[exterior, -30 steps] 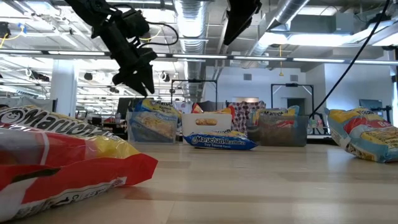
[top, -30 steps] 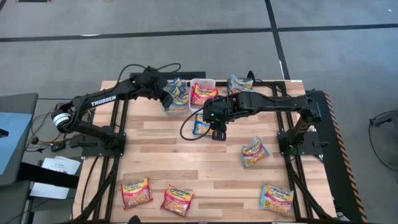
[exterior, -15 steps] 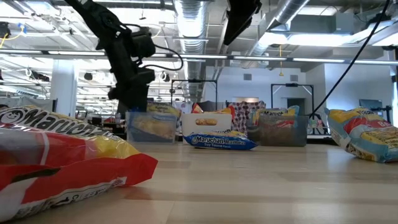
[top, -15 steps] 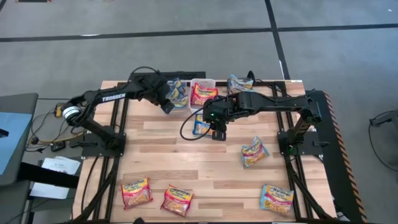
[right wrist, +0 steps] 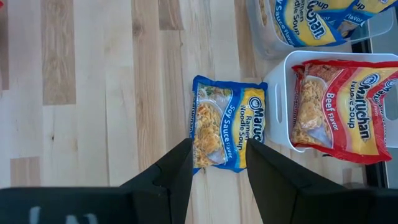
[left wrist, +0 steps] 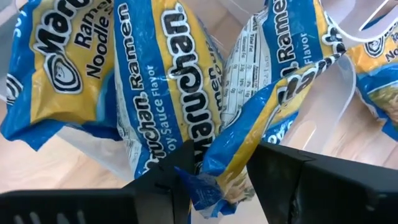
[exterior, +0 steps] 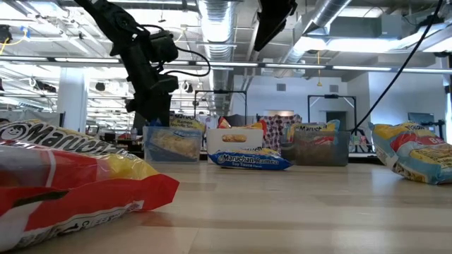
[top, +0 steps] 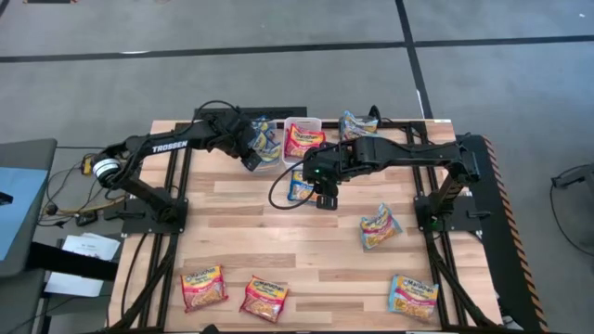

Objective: Sort Maruchan noodles
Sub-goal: Put the blue noodle pack into the transparent bin, then put the light blue noodle pack into the black bin

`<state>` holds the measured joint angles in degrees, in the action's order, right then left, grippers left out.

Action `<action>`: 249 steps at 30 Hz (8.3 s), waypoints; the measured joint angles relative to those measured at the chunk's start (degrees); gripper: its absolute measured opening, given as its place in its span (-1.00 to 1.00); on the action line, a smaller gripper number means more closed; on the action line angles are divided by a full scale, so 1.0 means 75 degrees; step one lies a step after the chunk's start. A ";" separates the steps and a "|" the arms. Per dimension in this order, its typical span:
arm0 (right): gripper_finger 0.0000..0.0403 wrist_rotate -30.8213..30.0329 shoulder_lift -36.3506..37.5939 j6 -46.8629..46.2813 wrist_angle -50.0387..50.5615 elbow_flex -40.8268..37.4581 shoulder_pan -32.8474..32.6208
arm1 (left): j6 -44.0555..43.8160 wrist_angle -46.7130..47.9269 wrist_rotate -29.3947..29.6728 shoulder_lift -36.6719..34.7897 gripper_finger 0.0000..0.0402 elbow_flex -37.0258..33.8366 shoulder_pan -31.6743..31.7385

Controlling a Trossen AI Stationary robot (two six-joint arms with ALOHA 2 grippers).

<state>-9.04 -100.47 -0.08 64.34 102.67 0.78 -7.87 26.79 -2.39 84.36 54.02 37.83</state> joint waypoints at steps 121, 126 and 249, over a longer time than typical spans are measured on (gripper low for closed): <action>-0.14 0.0213 0.3009 -0.1520 0.1888 -0.5087 -0.1640 | -0.0834 0.0334 -0.2021 -0.3620 -0.37 0.0006 -0.0006; -0.13 -0.0210 0.3112 -0.1521 0.1986 -0.5155 -0.1519 | -0.0831 0.0344 -0.1772 -0.3617 -0.37 0.0006 -0.0006; -0.98 -0.5989 0.0731 -0.1326 -0.0262 -0.4289 0.1582 | -0.0779 0.0504 -0.1370 -0.3614 -0.36 0.0003 -0.0004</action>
<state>-53.96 -94.98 -10.02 62.37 70.50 12.64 -13.72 30.57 -12.67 57.25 54.04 37.79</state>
